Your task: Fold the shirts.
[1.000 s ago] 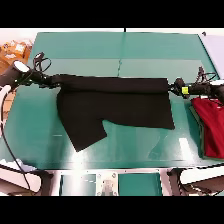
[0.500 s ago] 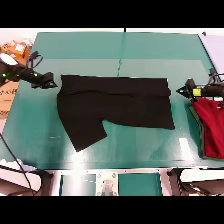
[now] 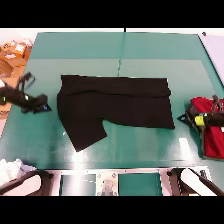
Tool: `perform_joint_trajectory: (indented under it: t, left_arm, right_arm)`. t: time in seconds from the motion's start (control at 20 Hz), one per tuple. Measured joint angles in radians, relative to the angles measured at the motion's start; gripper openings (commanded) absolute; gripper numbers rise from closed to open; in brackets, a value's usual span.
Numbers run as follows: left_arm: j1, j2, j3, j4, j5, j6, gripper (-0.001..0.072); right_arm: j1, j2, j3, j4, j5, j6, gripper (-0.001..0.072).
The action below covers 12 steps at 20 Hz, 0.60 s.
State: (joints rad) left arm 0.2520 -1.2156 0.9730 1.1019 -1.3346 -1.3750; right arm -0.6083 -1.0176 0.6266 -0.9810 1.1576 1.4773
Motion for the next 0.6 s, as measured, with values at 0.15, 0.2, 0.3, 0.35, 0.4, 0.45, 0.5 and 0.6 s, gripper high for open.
perform_joint_trajectory:
  t: [0.15, 0.2, 0.3, 0.35, 0.4, 0.45, 0.5, 0.6]
  left_arm:
    - [0.001, 0.113, -0.227, -0.053, 0.062, 0.014, 0.0518]
    - [0.001, 0.132, -0.294, -0.08, 0.084, 0.024, 0.0517]
    - [0.001, 0.156, -0.407, -0.132, 0.134, 0.047, 0.0517]
    - [0.001, 0.164, -0.455, -0.16, 0.162, 0.059, 0.0517]
    - [0.001, 0.169, -0.502, -0.192, 0.197, 0.075, 0.0517]
    - [0.0, 0.173, -0.542, -0.229, 0.229, 0.093, 0.0517]
    - [-0.007, 0.176, -0.573, -0.273, 0.256, 0.109, 0.0517]
    - [-0.055, 0.175, -0.615, -0.363, 0.325, 0.136, 0.0513]
  right_arm:
    - [-0.006, 0.107, -0.144, -0.029, -0.005, 0.071, 0.0391]
    - [-0.008, 0.123, -0.183, -0.029, -0.022, 0.085, 0.0356]
    - [-0.007, 0.138, -0.25, -0.009, -0.072, 0.096, 0.0372]
    - [0.0, 0.136, -0.275, 0.005, -0.108, 0.1, 0.0394]
    - [0.011, 0.129, -0.292, 0.021, -0.143, 0.102, 0.0408]
    - [0.025, 0.119, -0.303, 0.047, -0.172, 0.105, 0.0409]
    - [0.042, 0.103, -0.311, 0.067, -0.204, 0.106, 0.0409]
    - [0.08, 0.059, -0.316, 0.112, -0.275, 0.108, 0.0408]
